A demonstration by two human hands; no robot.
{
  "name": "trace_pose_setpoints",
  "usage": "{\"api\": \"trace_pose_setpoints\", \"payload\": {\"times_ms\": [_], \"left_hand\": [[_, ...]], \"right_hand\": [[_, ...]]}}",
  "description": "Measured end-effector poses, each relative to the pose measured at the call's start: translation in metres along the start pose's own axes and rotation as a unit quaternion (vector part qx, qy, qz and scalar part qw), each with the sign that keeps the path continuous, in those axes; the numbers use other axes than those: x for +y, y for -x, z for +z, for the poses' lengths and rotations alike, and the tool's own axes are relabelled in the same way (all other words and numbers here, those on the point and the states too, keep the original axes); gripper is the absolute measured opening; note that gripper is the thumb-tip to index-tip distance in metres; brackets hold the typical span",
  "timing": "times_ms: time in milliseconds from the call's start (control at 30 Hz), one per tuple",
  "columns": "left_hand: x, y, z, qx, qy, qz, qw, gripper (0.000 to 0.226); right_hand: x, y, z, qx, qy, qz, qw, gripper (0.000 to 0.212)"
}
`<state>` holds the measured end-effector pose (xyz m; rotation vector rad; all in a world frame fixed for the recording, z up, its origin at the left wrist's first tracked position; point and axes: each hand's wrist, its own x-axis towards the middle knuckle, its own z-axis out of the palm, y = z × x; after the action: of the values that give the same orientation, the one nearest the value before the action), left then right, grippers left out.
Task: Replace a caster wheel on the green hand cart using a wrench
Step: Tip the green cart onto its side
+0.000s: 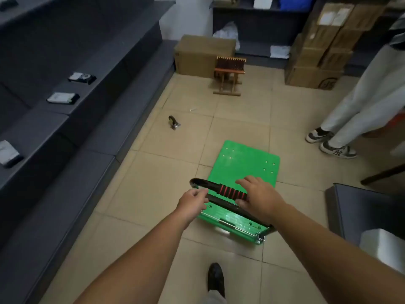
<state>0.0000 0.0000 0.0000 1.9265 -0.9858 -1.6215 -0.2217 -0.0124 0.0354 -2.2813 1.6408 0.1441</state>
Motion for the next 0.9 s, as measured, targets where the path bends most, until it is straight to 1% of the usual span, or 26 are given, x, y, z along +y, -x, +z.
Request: {"api": "trace_pose_setpoints", "payload": {"times_ms": [133, 200, 233, 267, 333, 367, 400, 433, 467, 500, 533, 567, 600, 633, 667, 733, 800, 900], "left_hand": [[-0.001, -0.044, 0.007, 0.006, 0.067, -0.069, 0.995, 0.041], [-0.003, -0.058, 0.013, 0.006, 0.079, -0.096, 0.992, 0.046], [-0.006, -0.065, 0.015, 0.005, 0.081, -0.11, 0.991, 0.05], [-0.007, -0.069, 0.015, 0.001, 0.087, -0.124, 0.989, 0.053], [-0.013, -0.079, 0.018, -0.009, 0.124, -0.143, 0.982, 0.058], [-0.014, -0.084, 0.02, -0.012, 0.161, -0.148, 0.976, 0.058], [-0.015, -0.089, 0.022, -0.011, 0.22, -0.154, 0.963, 0.058], [-0.014, -0.095, 0.024, -0.003, 0.286, -0.159, 0.945, 0.059], [-0.014, -0.101, 0.026, 0.004, 0.361, -0.167, 0.918, 0.06], [-0.011, -0.107, 0.028, 0.012, 0.435, -0.174, 0.883, 0.062], [-0.007, -0.111, 0.031, 0.022, 0.513, -0.179, 0.839, 0.063], [-0.005, -0.116, 0.035, 0.036, 0.581, -0.183, 0.792, 0.06], [-0.001, -0.119, 0.04, 0.045, 0.64, -0.185, 0.745, 0.05], [0.005, -0.121, 0.046, 0.055, 0.672, -0.194, 0.712, 0.036], [0.012, -0.12, 0.053, 0.056, 0.694, -0.203, 0.688, 0.029], [0.028, -0.115, 0.07, 0.043, 0.699, -0.227, 0.677, 0.04], [0.043, -0.102, 0.089, 0.022, 0.681, -0.236, 0.692, 0.042], [0.061, -0.082, 0.114, 0.015, 0.658, -0.229, 0.717, 0.039]], "right_hand": [[0.031, -0.02, 0.032, -0.073, -0.013, 0.047, 0.996, 0.082], [0.037, -0.029, 0.047, -0.086, -0.014, 0.045, 0.995, 0.085], [0.039, -0.033, 0.054, -0.092, -0.018, 0.041, 0.995, 0.082], [0.039, -0.036, 0.058, -0.099, -0.026, 0.039, 0.994, 0.076], [0.038, -0.039, 0.063, -0.112, -0.046, 0.054, 0.991, 0.052], [0.038, -0.04, 0.064, -0.115, -0.054, 0.07, 0.989, 0.041], [0.037, -0.04, 0.064, -0.112, -0.051, 0.086, 0.989, 0.034], [0.037, -0.039, 0.065, -0.104, -0.037, 0.095, 0.989, 0.031], [0.036, -0.038, 0.067, -0.091, -0.018, 0.095, 0.991, 0.029], [0.035, -0.036, 0.07, -0.074, -0.002, 0.09, 0.993, 0.029], [0.036, -0.032, 0.074, -0.062, 0.008, 0.085, 0.994, 0.03], [0.037, -0.029, 0.075, -0.052, 0.013, 0.079, 0.995, 0.03], [0.04, -0.026, 0.076, -0.043, 0.009, 0.075, 0.996, 0.031], [0.047, -0.022, 0.075, -0.035, 0.005, 0.074, 0.997, 0.031], [0.056, -0.019, 0.075, -0.025, 0.001, 0.075, 0.997, 0.032], [0.077, -0.01, 0.074, 0.014, 0.0, 0.075, 0.997, 0.033], [0.094, 0.006, 0.077, 0.052, -0.007, 0.091, 0.995, 0.033], [0.106, 0.035, 0.081, 0.098, -0.062, 0.114, 0.987, 0.031]]}}
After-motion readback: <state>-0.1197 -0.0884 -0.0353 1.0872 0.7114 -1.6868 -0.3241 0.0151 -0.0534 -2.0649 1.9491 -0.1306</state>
